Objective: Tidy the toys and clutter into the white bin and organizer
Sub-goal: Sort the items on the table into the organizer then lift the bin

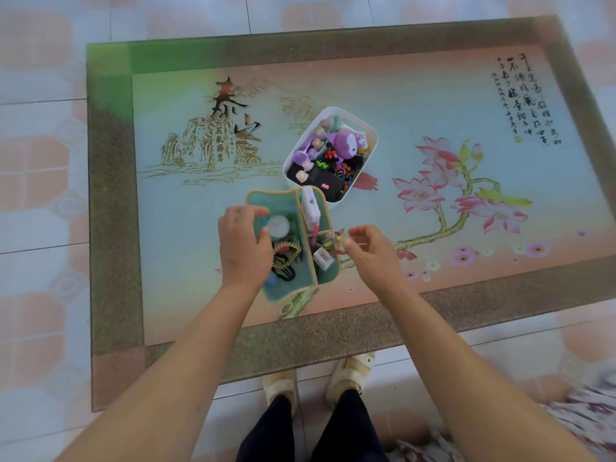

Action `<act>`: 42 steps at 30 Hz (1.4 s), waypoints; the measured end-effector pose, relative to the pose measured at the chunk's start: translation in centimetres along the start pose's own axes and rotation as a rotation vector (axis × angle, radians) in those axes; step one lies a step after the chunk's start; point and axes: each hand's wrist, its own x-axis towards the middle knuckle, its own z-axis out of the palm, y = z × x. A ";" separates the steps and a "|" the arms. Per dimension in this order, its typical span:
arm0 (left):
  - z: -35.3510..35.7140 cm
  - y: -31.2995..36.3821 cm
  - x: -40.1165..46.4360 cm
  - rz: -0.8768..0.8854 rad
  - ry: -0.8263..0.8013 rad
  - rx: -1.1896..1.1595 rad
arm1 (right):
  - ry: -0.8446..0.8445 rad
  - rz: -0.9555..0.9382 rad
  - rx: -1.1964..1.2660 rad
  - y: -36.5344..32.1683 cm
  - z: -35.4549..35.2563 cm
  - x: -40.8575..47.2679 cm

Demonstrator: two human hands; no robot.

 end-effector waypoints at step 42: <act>16.4 19.9 -5.9 -0.113 -0.601 0.038 | 0.017 0.286 0.340 9.8 -23.3 -5.3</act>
